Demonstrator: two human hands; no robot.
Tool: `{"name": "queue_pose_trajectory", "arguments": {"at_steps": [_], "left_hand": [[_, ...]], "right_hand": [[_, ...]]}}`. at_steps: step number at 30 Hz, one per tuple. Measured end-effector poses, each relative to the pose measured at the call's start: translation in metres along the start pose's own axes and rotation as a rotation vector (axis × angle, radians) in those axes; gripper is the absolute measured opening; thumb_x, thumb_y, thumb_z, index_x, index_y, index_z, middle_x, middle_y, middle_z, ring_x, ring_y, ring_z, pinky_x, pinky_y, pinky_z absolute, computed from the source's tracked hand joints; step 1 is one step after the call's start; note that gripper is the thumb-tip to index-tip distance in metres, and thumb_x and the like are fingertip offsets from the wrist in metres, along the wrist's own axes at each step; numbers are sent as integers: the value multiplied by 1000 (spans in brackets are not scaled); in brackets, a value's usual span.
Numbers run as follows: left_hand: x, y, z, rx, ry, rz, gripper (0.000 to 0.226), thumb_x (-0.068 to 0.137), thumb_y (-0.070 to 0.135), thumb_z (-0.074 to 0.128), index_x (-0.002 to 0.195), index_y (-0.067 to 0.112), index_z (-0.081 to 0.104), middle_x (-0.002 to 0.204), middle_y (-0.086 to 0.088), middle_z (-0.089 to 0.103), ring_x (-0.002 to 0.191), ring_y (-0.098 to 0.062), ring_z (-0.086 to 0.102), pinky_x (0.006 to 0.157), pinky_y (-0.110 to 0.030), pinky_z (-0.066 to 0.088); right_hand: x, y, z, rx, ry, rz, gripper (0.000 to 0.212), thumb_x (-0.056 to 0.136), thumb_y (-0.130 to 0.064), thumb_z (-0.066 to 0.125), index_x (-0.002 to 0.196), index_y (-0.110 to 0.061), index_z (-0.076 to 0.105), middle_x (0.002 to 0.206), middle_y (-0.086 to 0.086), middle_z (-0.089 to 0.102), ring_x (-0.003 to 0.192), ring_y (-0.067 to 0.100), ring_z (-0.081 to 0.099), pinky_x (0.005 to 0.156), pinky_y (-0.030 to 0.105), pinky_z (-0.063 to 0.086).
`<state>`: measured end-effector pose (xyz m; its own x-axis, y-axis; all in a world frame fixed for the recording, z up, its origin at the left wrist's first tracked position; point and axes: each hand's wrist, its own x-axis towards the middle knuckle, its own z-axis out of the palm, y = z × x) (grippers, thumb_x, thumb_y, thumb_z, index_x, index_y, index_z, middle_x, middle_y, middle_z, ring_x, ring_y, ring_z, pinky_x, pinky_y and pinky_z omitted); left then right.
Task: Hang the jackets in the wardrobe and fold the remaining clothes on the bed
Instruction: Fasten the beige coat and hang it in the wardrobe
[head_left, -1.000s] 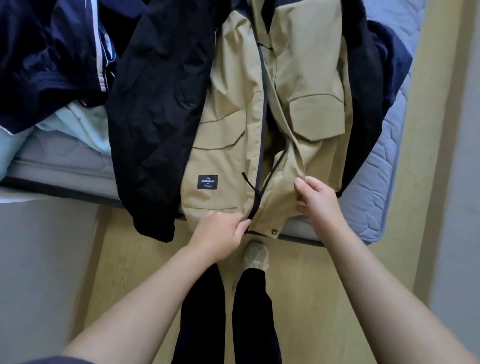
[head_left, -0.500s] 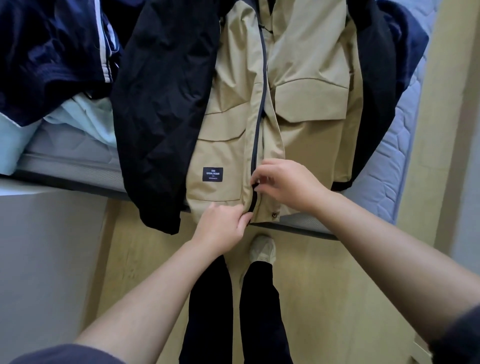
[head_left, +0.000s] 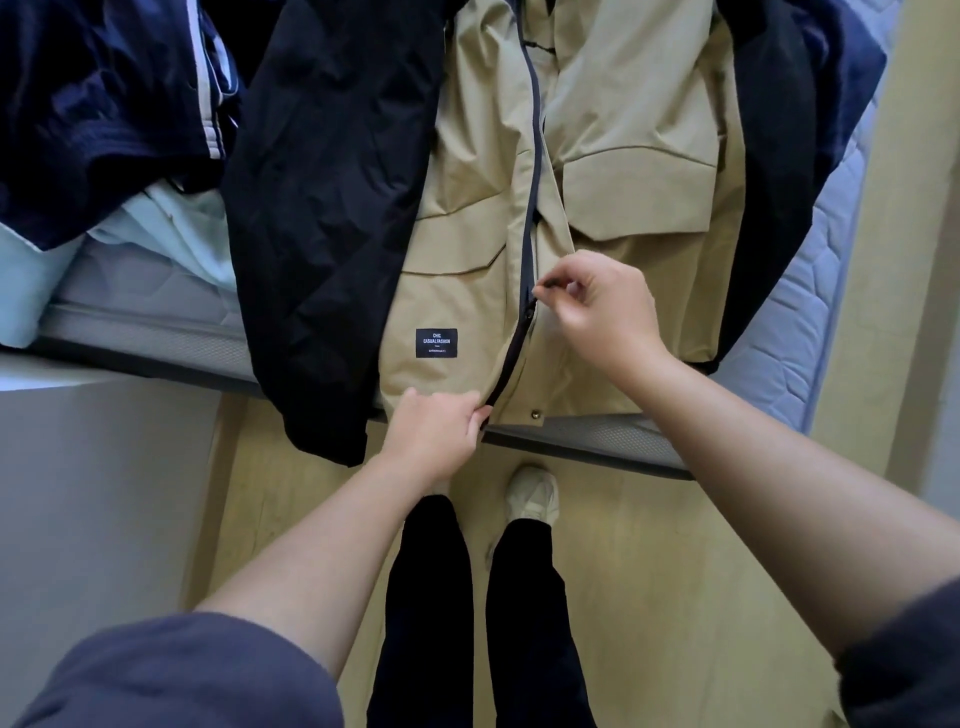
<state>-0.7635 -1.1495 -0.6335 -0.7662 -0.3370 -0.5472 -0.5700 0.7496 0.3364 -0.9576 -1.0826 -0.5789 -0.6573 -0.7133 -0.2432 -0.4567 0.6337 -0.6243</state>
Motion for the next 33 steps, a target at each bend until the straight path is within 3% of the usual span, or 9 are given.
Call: {"name": "queue_pose_trajectory", "arguments": {"at_steps": [4, 8, 11, 16, 19, 24, 27, 30, 33], "left_hand": [[18, 9, -18, -88, -35, -88, 39, 92, 57, 41, 71, 24, 39, 67, 9, 49, 73, -22, 54, 67, -33, 32], [47, 37, -38, -292, 131, -181, 31, 92, 50, 50, 79, 23, 49, 81, 1, 63, 80, -25, 57, 61, -32, 36], [50, 42, -41, -266, 213, -129, 25, 95, 38, 51, 77, 21, 45, 80, -5, 64, 82, -30, 57, 62, -33, 32], [39, 20, -24, -156, 249, -49, 23, 96, 33, 50, 80, 17, 48, 70, 4, 50, 76, -26, 56, 62, -30, 26], [39, 3, -19, -86, 208, -30, 25, 97, 32, 48, 77, 19, 41, 67, 8, 41, 72, -24, 54, 63, -29, 28], [43, -7, -17, -44, 108, -25, 25, 96, 35, 46, 76, 20, 40, 74, 6, 53, 79, -23, 60, 65, -31, 34], [61, -1, -36, -257, 71, -68, 27, 92, 48, 47, 84, 22, 48, 79, 9, 58, 77, -18, 59, 60, -30, 39], [93, 11, -64, -583, 142, -150, 33, 89, 52, 54, 104, 23, 52, 94, 8, 59, 85, -14, 56, 72, -32, 48], [120, 22, -85, -680, 155, -169, 26, 89, 38, 62, 73, 23, 48, 70, 8, 53, 68, -13, 49, 58, -26, 37]], "right_hand": [[-4, 3, 0, 5, -55, -32, 5, 85, -22, 68, 82, -22, 71, 79, -10, 61, 77, 11, 57, 74, 38, 50], [-5, 4, 2, -20, -60, -40, 6, 86, -21, 66, 83, -21, 71, 81, -6, 64, 81, 14, 57, 75, 39, 49], [3, 5, -1, -40, 30, -18, 6, 85, -21, 66, 83, -21, 71, 80, -8, 63, 80, 13, 57, 71, 38, 49], [25, -3, -3, -14, 99, -3, 7, 86, -23, 67, 84, -21, 73, 82, -7, 66, 81, 14, 59, 72, 39, 50], [43, -9, -5, 1, 124, -1, 8, 85, -25, 66, 86, -21, 73, 86, -7, 68, 85, 14, 61, 74, 41, 50], [62, -16, -9, 22, 76, -3, 8, 84, -26, 67, 85, -21, 72, 84, -7, 67, 80, 14, 59, 75, 39, 50], [68, -19, -11, 144, 15, 10, 5, 83, -19, 70, 83, -15, 73, 80, -3, 68, 74, 14, 60, 75, 33, 50], [76, -23, -12, 226, -34, 25, 2, 82, -12, 71, 81, -11, 72, 84, 4, 64, 77, 15, 59, 75, 25, 46], [81, -24, -13, 300, -77, 100, 5, 82, -12, 71, 78, -14, 69, 104, 4, 59, 96, 10, 57, 88, 19, 42]]}}
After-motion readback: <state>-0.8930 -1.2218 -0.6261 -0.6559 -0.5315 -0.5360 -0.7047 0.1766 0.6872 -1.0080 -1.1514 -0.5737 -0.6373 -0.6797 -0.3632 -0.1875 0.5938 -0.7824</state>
